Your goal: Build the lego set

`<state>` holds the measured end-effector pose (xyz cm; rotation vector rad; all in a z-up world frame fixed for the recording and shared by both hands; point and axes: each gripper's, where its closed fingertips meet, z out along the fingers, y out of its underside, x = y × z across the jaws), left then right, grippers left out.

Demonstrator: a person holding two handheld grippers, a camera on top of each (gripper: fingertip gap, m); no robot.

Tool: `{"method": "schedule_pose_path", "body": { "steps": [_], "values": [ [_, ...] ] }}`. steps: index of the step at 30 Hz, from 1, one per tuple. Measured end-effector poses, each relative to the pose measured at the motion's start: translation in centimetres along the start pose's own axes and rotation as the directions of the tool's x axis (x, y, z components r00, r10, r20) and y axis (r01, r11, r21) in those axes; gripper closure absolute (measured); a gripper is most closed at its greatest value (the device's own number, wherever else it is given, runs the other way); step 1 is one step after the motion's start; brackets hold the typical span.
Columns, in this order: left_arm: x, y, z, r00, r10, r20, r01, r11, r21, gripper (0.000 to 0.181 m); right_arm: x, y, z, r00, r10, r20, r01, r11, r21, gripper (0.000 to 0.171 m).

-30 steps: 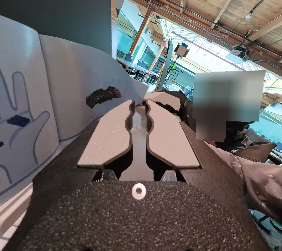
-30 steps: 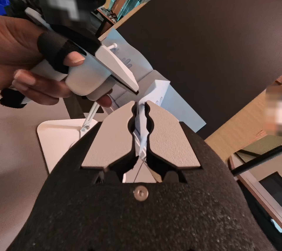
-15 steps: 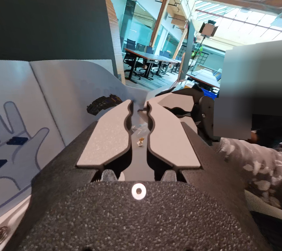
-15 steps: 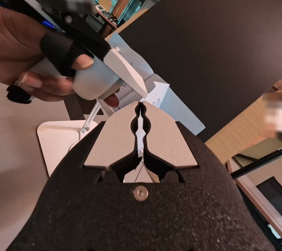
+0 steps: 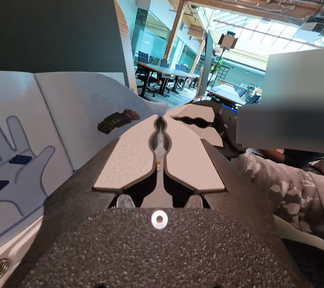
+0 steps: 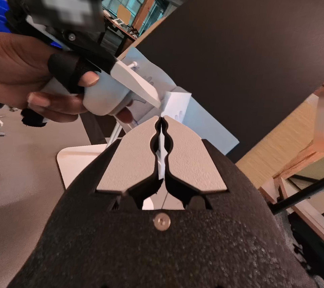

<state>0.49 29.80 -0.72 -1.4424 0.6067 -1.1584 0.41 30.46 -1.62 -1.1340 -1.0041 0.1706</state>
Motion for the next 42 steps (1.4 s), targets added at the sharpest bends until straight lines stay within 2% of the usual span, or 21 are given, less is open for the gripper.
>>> {"method": "schedule_pose_path", "body": {
  "steps": [6,9,10,12,15,23,28,31,32,34,40,42],
  "values": [
    [-0.4,-0.2,-0.2,1.0,0.011,0.012,-0.011,1.0,-0.003,0.181,0.5,0.2,-0.3,0.999,0.04,0.017,-0.04,0.999,-0.004,0.171],
    [0.4,-0.2,0.3,1.0,0.015,-0.012,-0.015,1.0,-0.011,0.155,0.2,0.3,-0.1,0.999,0.034,0.021,-0.034,0.999,-0.007,0.171],
    [0.3,-0.1,0.5,1.0,0.016,-0.006,-0.016,1.0,-0.015,0.153,0.1,0.3,0.0,0.999,0.032,0.022,-0.032,0.999,-0.007,0.171],
    [0.0,-0.1,0.7,1.0,0.021,0.015,-0.02,1.0,-0.019,0.165,-0.1,0.1,0.1,0.999,0.034,0.025,-0.034,0.999,-0.002,0.171],
    [-0.2,-0.2,0.7,0.999,0.026,0.028,-0.025,0.999,-0.023,0.175,-0.1,0.1,0.1,0.999,0.037,0.029,-0.037,0.999,-0.002,0.171],
    [-0.2,0.0,0.1,0.999,0.028,0.022,-0.027,0.999,-0.018,0.181,0.4,0.3,0.1,0.996,0.079,0.031,-0.078,0.997,-0.005,0.171],
    [-0.2,-0.2,-0.2,0.999,0.037,0.021,-0.037,0.999,-0.02,0.181,0.6,0.4,-0.1,0.994,0.096,0.044,-0.096,0.995,-0.006,0.171],
    [0.4,-0.2,0.3,0.998,0.057,0.002,-0.056,0.998,-0.024,0.164,0.3,0.3,0.0,0.994,0.095,0.051,-0.095,0.995,-0.007,0.171],
    [0.4,-0.2,0.5,0.998,0.061,0.006,-0.061,0.998,-0.028,0.163,0.2,0.3,0.1,0.994,0.095,0.052,-0.095,0.995,-0.006,0.171],
    [0.3,-0.1,0.7,0.997,0.071,0.02,-0.071,0.997,-0.032,0.181,0.2,0.2,0.1,0.994,0.096,0.053,-0.096,0.995,-0.003,0.171],
    [-0.2,-0.1,0.4,0.997,0.07,0.042,-0.069,0.997,-0.032,0.181,0.3,0.2,0.0,0.994,0.098,0.057,-0.098,0.995,-0.004,0.171],
    [0.0,-0.1,0.3,0.997,0.067,0.026,-0.066,0.997,-0.025,0.167,0.3,0.3,0.0,0.993,0.101,0.055,-0.101,0.995,-0.005,0.171]
  ]
}}
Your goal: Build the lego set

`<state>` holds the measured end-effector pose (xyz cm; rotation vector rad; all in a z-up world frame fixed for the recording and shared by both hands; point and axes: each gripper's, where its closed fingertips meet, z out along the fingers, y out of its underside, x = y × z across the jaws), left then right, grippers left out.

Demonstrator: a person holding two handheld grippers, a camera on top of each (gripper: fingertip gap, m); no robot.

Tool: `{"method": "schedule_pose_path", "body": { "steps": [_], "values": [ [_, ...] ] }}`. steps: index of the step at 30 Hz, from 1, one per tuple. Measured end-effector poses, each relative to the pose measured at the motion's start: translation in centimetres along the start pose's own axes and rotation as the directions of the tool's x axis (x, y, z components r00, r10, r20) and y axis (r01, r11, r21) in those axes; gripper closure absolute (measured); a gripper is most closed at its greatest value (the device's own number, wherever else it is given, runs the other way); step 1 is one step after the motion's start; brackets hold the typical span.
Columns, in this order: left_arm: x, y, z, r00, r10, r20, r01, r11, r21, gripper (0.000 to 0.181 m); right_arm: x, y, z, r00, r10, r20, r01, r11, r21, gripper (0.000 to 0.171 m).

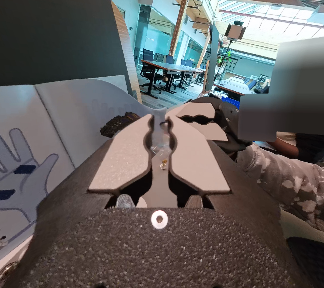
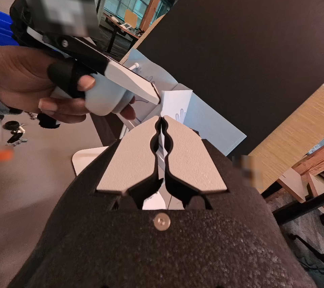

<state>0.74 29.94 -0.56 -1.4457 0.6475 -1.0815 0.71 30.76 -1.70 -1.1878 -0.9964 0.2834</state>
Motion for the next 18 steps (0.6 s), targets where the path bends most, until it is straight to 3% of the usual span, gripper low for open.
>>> {"method": "schedule_pose_path", "body": {
  "steps": [2,6,18],
  "values": [
    [0.15,0.06,0.11,1.0,-0.013,-0.007,0.013,1.0,-0.002,0.153,-0.06,0.01,0.04,1.0,0.0,0.0,0.0,1.0,0.001,0.171],
    [-0.18,-0.09,0.28,1.0,-0.004,0.021,0.004,1.0,0.005,0.17,-0.26,-0.11,0.19,1.0,-0.004,0.001,0.004,1.0,0.002,0.171],
    [0.06,0.08,0.14,1.0,-0.009,0.012,0.009,1.0,0.007,0.175,-0.16,-0.03,0.12,1.0,0.009,0.005,-0.009,1.0,-0.003,0.171]
  ]
}}
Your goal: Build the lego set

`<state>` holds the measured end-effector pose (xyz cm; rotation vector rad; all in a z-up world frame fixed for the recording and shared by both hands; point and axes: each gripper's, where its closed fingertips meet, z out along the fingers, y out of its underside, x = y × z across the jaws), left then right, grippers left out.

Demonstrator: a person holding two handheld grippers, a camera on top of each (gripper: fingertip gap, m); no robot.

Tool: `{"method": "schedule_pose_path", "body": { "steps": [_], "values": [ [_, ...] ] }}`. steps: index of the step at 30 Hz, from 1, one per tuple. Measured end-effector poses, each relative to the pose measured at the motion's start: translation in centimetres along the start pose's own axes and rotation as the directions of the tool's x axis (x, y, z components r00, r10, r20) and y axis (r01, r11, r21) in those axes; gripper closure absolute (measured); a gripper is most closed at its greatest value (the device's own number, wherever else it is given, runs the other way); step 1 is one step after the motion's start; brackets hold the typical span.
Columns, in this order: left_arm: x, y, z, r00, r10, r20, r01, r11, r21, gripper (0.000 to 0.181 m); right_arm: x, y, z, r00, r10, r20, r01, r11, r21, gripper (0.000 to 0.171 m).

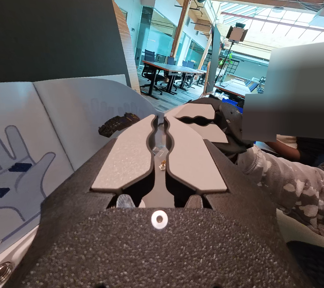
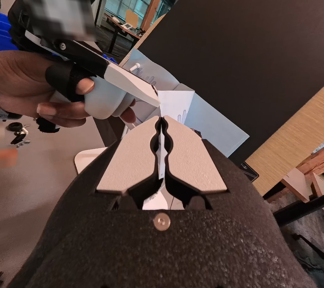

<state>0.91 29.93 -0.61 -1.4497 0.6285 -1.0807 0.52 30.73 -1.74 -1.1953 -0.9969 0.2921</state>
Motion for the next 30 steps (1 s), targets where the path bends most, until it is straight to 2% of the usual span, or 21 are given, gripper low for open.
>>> {"method": "schedule_pose_path", "body": {
  "steps": [12,30],
  "values": [
    [0.16,-0.26,0.07,1.0,0.011,-0.011,-0.011,1.0,0.013,0.181,0.23,-0.24,-0.02,0.999,0.047,0.011,-0.047,0.999,0.01,0.171],
    [-0.41,-0.35,0.01,0.997,0.067,0.039,-0.066,0.998,-0.004,0.174,0.25,0.29,0.07,0.996,0.085,0.023,-0.085,0.996,0.002,0.171]
  ]
}}
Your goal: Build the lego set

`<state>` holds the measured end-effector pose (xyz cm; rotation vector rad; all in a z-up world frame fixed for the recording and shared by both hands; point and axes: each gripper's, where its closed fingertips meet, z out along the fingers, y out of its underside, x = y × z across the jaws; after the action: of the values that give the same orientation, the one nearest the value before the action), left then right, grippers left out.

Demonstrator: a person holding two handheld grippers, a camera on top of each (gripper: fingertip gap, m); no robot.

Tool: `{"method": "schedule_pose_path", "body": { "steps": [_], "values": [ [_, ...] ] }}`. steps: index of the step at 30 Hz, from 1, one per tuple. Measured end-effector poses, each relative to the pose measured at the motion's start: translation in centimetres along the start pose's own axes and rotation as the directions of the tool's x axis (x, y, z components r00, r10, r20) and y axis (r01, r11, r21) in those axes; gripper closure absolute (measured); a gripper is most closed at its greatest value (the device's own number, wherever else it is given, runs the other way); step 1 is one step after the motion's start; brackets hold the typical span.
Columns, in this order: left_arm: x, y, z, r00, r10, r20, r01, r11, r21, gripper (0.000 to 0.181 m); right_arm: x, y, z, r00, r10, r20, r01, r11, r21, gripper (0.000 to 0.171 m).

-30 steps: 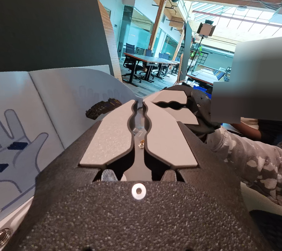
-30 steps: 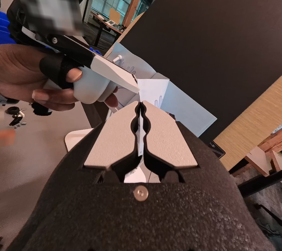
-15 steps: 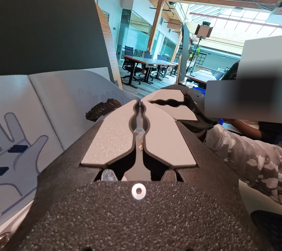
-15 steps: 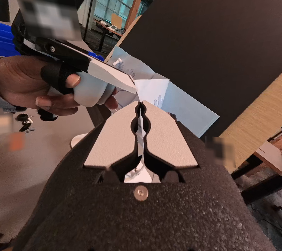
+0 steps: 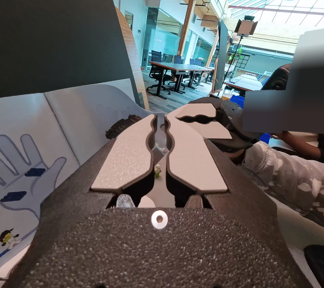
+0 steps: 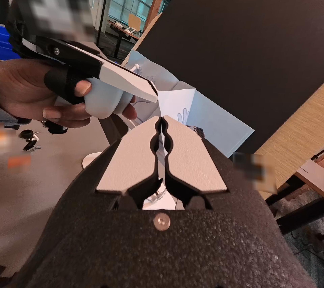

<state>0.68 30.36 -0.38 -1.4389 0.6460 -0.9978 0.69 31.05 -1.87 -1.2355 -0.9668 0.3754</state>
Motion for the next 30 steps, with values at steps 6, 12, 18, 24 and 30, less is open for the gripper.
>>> {"method": "schedule_pose_path", "body": {
  "steps": [6,12,18,24,30],
  "values": [
    [-0.4,0.4,0.1,0.998,0.046,0.046,-0.045,0.999,-0.028,0.177,-0.2,-0.2,0.0,1.0,-0.01,0.004,0.01,1.0,0.002,0.171],
    [-0.2,0.4,0.1,0.997,0.059,0.045,-0.057,0.998,-0.032,0.166,-0.1,-0.1,0.0,1.0,-0.003,0.005,0.003,1.0,0.001,0.171],
    [-0.2,0.3,0.8,0.998,0.057,0.013,-0.057,0.998,-0.038,0.174,-0.2,-0.2,-0.1,1.0,0.011,0.019,-0.011,1.0,0.005,0.171],
    [-0.4,0.5,1.4,0.999,0.046,0.005,-0.045,0.998,-0.049,0.18,0.5,0.2,-0.2,0.999,0.031,0.013,-0.031,1.0,-0.006,0.171],
    [-0.5,0.6,1.2,1.0,0.024,-0.01,-0.024,0.999,-0.043,0.18,1.3,0.4,-0.7,0.994,0.09,0.057,-0.089,0.996,-0.02,0.156]
  ]
}}
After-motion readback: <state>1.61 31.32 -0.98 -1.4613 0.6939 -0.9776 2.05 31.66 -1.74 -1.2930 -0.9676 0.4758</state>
